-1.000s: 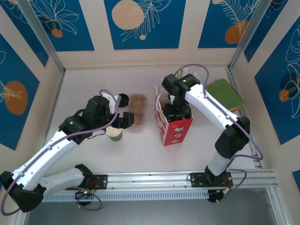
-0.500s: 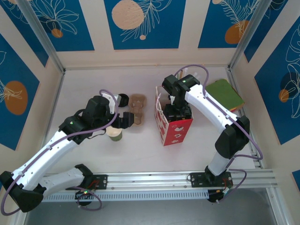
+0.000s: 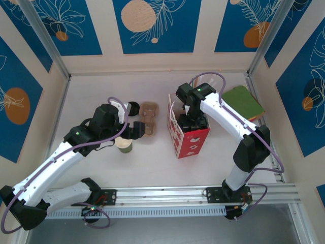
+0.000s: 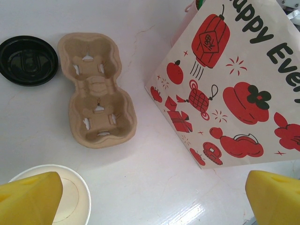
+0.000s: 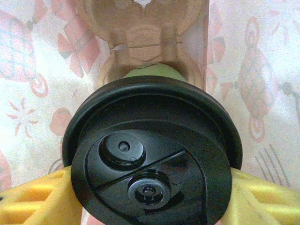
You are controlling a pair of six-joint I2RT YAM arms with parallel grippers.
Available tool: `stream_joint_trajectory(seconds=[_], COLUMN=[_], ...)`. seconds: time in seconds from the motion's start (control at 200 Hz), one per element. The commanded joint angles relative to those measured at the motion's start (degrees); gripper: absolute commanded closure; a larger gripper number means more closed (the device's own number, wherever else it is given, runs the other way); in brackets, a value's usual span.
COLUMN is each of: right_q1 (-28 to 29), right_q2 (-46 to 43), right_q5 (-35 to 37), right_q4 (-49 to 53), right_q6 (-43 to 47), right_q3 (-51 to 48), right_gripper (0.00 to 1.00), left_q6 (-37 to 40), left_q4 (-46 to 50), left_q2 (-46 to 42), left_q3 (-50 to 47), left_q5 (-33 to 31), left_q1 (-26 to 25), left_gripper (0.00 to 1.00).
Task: Pack the takeout coffee
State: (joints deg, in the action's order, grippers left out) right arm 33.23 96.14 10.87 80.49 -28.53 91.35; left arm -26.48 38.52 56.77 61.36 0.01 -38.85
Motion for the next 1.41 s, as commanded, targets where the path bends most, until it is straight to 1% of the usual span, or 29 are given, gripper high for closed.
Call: stream_joint_trajectory(seconds=[0.0, 1.4], right_q1=[-0.44, -1.07], right_q2=[-1.71, -1.79], right_q5=[-1.12, -1.62], right_q4=[0.24, -0.52], right_q6=[0.33, 0.67], right_q3=[-1.01, -2.03], right_gripper=[0.35, 0.35], left_q6=[1.06, 1.28], left_q4=[-0.81, -1.78], left_q2=[-0.51, -0.03], left_q3=[-0.15, 0.18], left_q5=[1.04, 1.83], left_q1=[0.65, 0.62], left_gripper=[0.0, 0.0])
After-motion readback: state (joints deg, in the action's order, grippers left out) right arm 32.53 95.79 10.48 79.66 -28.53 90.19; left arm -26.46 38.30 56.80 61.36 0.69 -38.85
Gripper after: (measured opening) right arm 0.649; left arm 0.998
